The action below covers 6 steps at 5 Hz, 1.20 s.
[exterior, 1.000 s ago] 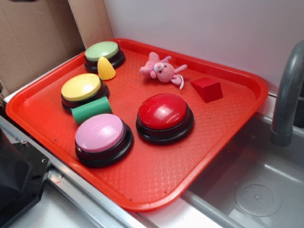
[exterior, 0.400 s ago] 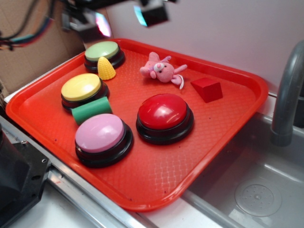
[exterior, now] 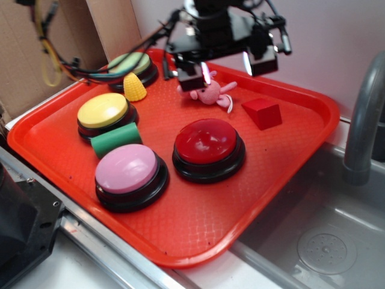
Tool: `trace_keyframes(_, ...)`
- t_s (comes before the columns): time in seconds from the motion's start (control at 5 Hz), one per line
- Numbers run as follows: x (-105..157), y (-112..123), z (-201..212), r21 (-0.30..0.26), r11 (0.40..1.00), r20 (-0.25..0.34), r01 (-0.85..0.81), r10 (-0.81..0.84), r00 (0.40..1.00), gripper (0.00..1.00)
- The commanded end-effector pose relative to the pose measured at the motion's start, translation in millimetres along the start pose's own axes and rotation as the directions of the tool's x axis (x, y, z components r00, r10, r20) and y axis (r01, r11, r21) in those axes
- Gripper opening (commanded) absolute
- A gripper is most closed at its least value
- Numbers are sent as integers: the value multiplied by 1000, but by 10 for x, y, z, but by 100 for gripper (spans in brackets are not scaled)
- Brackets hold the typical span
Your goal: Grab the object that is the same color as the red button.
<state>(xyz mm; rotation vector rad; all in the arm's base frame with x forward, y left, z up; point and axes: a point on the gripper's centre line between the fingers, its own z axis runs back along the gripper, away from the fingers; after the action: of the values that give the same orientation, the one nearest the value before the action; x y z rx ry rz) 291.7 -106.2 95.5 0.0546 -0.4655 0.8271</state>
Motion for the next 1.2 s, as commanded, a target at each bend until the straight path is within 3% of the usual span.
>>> trace_keyframes(0.0, 201, -323, -362, -30, 998, 0, 60, -60, 998, 100)
trace_keyframes(0.4, 75, -399, -640, -8, 993, -38, 122, -122, 992, 100)
trace_keyframes(0.8, 112, -368, -730, 15, 996, -20, 88, -88, 996, 100)
trace_keyframes(1.0, 145, -347, -748, 27, 998, -2, 59, -59, 998, 0)
